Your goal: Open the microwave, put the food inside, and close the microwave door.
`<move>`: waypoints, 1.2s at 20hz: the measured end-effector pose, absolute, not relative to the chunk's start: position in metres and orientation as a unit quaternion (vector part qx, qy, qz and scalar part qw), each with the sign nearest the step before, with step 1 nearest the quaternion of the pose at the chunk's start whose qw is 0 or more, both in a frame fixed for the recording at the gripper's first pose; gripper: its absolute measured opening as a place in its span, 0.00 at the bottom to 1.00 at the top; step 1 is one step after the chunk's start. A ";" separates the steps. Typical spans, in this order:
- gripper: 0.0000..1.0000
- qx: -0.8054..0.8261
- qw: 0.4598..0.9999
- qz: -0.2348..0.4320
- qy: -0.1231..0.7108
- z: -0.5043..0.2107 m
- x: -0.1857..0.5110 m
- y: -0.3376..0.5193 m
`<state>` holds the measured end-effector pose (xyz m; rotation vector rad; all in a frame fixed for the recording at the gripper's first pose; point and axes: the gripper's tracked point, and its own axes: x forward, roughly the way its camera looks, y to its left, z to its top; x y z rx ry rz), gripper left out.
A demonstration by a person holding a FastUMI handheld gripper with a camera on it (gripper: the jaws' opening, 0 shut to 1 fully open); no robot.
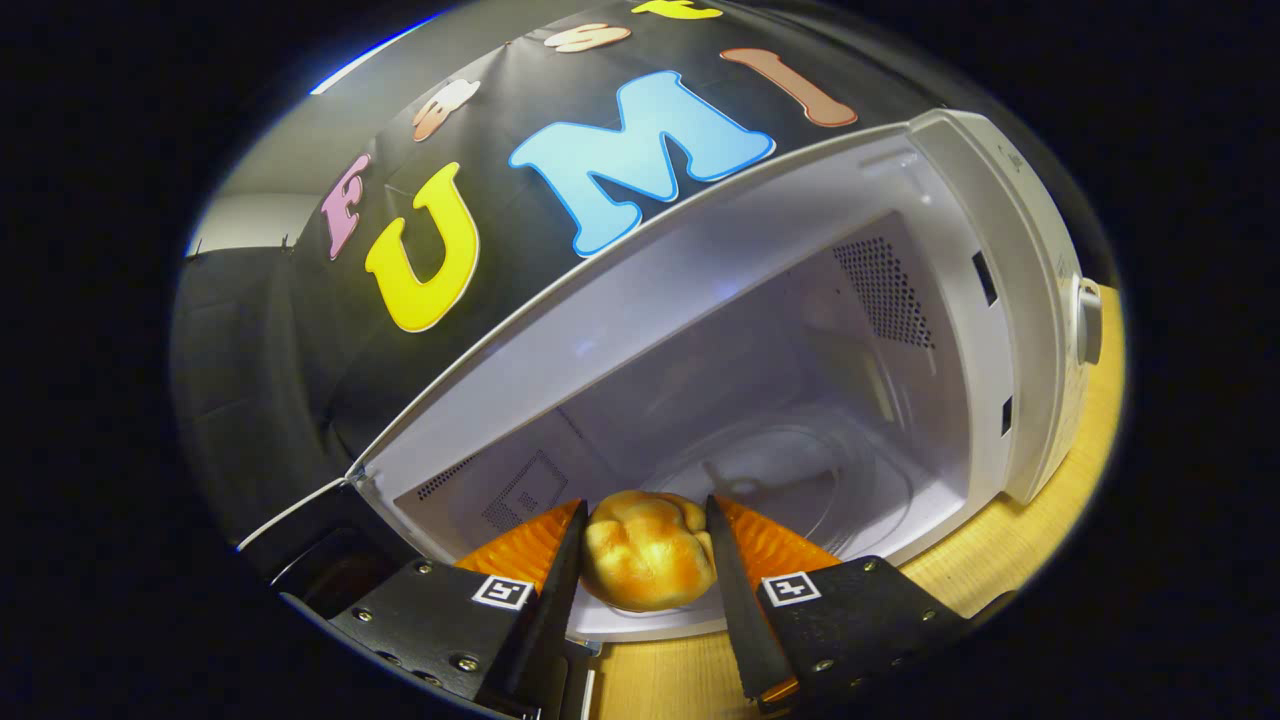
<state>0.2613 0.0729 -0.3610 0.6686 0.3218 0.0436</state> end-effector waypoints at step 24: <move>0.96 0.335 0.927 0.084 0.148 -0.290 0.198 0.080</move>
